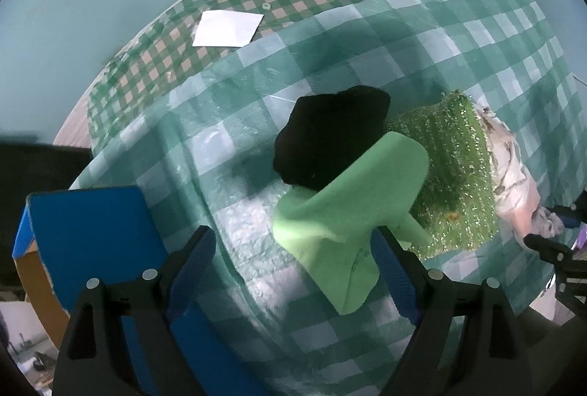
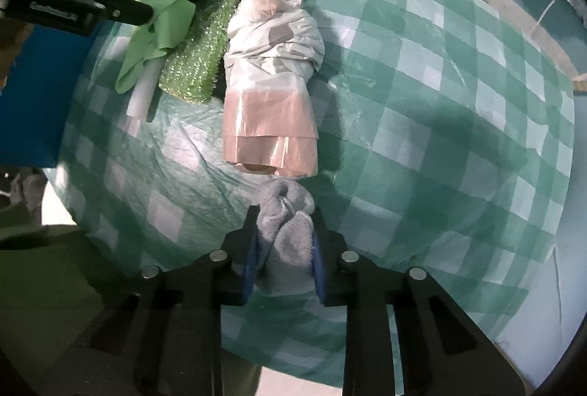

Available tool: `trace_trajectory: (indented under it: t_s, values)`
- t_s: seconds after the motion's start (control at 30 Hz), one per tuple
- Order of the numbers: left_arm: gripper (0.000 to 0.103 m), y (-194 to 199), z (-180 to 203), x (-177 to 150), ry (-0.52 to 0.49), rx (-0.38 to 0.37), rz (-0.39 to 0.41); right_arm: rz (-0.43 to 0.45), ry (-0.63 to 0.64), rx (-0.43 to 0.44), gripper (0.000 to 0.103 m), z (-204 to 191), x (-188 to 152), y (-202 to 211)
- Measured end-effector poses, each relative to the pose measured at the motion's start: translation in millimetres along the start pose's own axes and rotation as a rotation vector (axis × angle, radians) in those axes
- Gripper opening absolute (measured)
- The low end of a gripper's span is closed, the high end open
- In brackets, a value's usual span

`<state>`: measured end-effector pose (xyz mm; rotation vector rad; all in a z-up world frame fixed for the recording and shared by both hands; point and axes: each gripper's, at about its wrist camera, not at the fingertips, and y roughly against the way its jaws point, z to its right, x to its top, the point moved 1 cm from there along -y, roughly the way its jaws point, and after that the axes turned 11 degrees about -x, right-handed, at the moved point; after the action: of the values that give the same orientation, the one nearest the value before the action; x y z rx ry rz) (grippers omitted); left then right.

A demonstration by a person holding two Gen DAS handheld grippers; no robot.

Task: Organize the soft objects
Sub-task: 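Grasp the grey sock with the right tool while the left tool grasps the green cloth, then lift the green cloth with the left tool while the right tool holds the grey sock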

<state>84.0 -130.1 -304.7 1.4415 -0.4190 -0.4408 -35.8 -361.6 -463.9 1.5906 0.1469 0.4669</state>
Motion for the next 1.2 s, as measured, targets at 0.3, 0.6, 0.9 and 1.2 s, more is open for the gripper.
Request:
trace_trajectory:
  t_s: [0.3, 0.6, 0.9, 1.2]
  values:
    - [0.005, -6, 3, -10, 0.019, -0.083, -0.05, 0.001, -0.066, 0.012, 0.023, 8, 13, 9]
    - [0.003, 11, 4, -26, 0.045, -0.134, -0.001, 0.03, -0.075, 0.014, 0.023, 16, 16, 29]
    - [0.061, 13, -15, -28, 0.118, -0.188, 0.035, 0.049, -0.081, 0.026, 0.023, 14, 18, 30]
    - [0.079, 4, -17, -15, 0.069, -0.169, 0.006, 0.086, -0.111, 0.024, 0.023, 24, 17, 47]
